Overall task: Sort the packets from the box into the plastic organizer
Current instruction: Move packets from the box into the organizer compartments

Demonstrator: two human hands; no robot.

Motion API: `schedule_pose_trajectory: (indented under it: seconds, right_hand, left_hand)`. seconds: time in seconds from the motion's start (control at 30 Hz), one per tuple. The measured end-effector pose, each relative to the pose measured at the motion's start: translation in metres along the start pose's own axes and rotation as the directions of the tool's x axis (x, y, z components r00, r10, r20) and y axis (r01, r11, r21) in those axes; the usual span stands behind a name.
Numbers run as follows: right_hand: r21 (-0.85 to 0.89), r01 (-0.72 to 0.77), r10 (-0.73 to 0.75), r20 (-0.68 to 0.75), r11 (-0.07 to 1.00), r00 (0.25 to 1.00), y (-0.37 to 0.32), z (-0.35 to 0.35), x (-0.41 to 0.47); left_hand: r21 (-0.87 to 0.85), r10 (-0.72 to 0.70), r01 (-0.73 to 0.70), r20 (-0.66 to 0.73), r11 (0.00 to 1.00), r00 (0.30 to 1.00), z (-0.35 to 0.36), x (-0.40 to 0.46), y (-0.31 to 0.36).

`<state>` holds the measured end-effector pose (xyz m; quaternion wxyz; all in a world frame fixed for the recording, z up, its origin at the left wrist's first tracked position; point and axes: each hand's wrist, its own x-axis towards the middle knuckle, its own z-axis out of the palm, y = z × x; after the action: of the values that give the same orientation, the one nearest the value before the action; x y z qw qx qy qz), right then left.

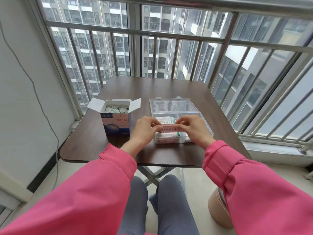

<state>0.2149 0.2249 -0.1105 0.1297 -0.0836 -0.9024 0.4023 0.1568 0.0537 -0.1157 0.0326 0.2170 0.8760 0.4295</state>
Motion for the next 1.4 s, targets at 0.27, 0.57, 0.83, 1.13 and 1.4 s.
schedule_pose_trajectory:
  seconds: [0.27,0.57,0.83,1.13,1.4]
  right_hand:
    - [-0.188,-0.01,0.009,-0.006,0.982,1.0,0.003,0.008,-0.003]
    - [-0.284,-0.003,0.015,0.039,0.959,0.999,-0.001,0.009,-0.004]
    - [-0.418,-0.012,0.052,0.085,0.908,0.995,-0.015,0.005,-0.002]
    - [-0.356,0.107,-0.131,-0.044,0.928,0.99,-0.049,0.004,0.0]
    - [-0.333,0.387,-0.368,0.12,0.86,0.922,-0.11,0.044,0.02]
  left_hand:
    - [0.183,0.03,-0.038,0.046,0.982,0.998,-0.006,-0.005,0.002]
    - [0.393,0.039,-0.087,0.129,0.915,0.991,-0.002,-0.006,0.002]
    - [0.403,0.034,-0.079,0.117,0.912,0.993,-0.002,-0.005,0.006]
    - [0.211,0.289,-0.27,-0.067,0.939,0.955,-0.043,-0.02,0.007]
    - [0.538,0.243,-0.158,-0.09,0.828,0.966,-0.111,-0.003,-0.03]
